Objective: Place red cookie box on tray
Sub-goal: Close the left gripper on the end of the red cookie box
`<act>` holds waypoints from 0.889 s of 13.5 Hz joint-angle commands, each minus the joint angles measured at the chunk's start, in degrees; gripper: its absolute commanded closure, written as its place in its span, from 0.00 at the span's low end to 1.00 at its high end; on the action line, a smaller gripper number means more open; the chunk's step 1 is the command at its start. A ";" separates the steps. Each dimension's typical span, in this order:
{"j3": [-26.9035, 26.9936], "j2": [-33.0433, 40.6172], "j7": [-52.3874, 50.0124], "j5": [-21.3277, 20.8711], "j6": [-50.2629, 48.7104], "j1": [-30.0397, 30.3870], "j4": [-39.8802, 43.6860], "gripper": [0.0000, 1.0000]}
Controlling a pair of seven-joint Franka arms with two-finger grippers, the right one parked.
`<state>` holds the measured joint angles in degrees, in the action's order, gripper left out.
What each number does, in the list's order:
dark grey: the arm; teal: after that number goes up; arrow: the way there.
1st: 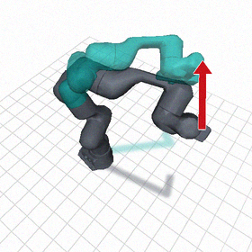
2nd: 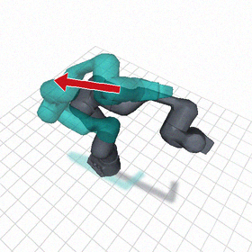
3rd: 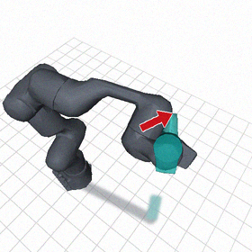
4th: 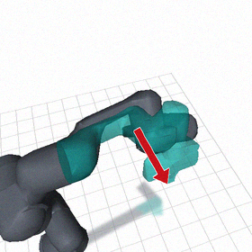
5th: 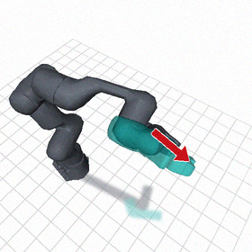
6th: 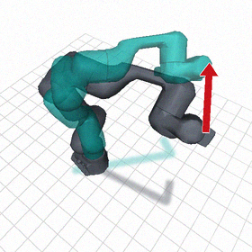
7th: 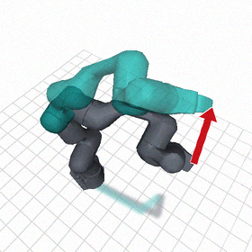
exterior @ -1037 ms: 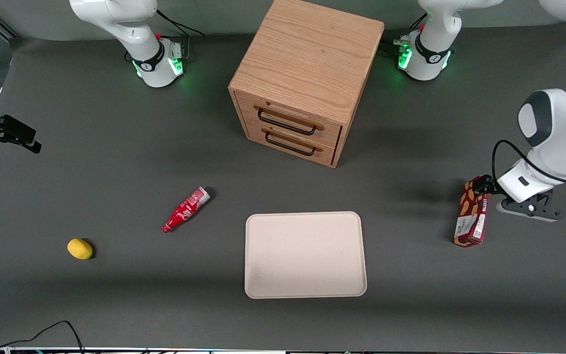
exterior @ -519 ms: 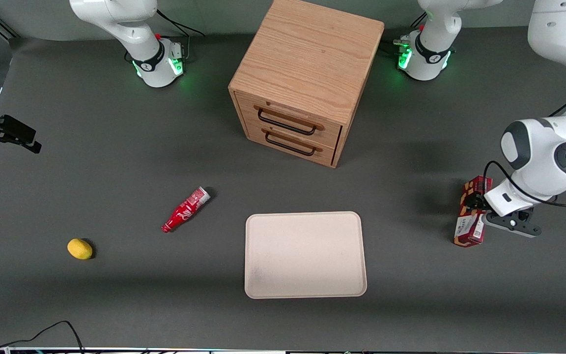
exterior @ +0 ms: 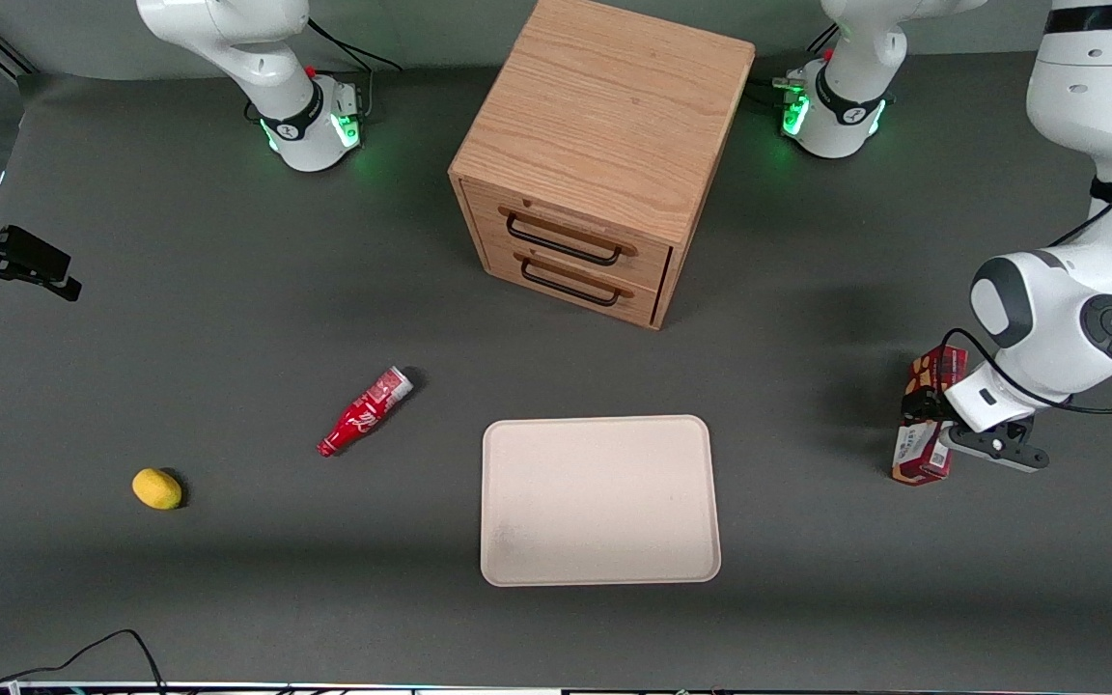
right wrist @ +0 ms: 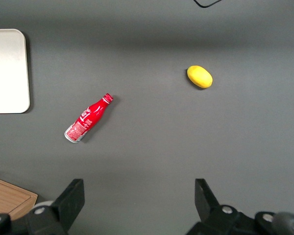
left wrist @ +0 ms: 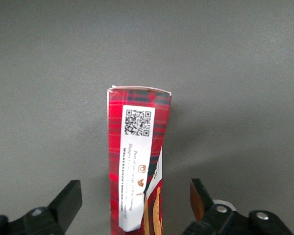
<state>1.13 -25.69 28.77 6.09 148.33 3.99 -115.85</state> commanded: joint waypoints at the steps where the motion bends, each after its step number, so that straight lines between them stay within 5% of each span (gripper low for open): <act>1: -0.33 0.73 1.64 1.21 1.61 0.23 -1.49 0.21; 3: -0.33 0.64 1.64 1.21 1.61 0.32 -1.49 0.89; 4: -0.33 0.64 1.73 1.21 1.61 0.23 -1.49 1.00; 12: -0.33 0.73 1.82 1.12 1.52 0.23 -1.40 1.00</act>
<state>0.97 -25.67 29.01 6.23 149.19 3.99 -116.45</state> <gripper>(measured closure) 0.899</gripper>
